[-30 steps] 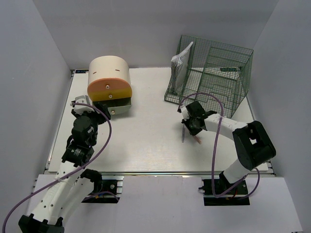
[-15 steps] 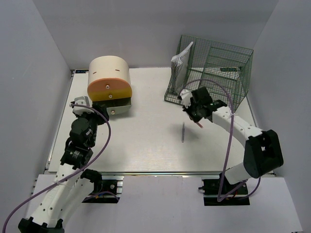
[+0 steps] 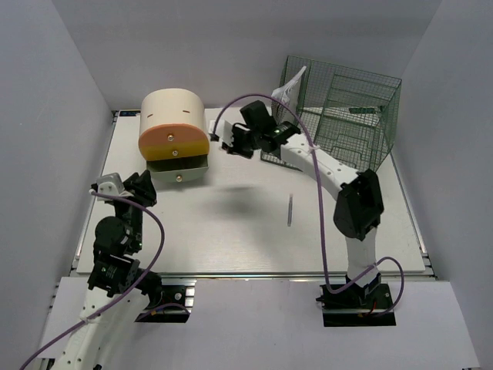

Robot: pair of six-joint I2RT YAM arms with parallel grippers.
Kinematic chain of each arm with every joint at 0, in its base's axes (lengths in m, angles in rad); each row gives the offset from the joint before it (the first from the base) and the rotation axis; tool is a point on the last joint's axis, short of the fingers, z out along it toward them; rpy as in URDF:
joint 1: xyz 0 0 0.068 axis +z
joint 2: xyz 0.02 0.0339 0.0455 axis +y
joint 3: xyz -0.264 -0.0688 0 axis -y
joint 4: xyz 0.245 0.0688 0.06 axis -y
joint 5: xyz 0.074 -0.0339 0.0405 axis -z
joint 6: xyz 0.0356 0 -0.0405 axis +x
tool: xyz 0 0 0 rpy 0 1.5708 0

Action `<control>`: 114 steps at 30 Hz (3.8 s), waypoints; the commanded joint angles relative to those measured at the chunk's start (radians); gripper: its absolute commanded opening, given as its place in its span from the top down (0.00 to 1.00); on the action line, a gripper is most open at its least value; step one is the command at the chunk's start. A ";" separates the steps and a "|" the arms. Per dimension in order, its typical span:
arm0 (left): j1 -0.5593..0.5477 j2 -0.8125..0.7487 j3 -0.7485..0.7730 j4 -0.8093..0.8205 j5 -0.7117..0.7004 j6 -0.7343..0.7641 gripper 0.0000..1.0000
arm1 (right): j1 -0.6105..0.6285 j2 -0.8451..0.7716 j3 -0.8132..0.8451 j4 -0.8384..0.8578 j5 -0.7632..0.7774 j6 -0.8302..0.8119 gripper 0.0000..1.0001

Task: Organize the desk

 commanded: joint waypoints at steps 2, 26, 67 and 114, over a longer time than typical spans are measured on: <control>-0.003 -0.051 -0.025 0.044 -0.036 0.021 0.56 | 0.063 0.122 0.260 -0.005 -0.154 -0.040 1.00; 0.006 -0.054 -0.019 0.052 0.033 0.029 0.56 | 0.196 0.365 0.332 0.476 -0.122 -0.108 1.00; -0.103 0.789 0.227 0.121 0.931 -0.219 0.50 | -0.371 -0.622 -0.549 0.237 -0.317 0.826 0.82; -0.727 1.900 1.243 -0.534 0.039 -0.379 0.54 | -0.879 -0.973 -0.875 0.411 -0.392 0.941 1.00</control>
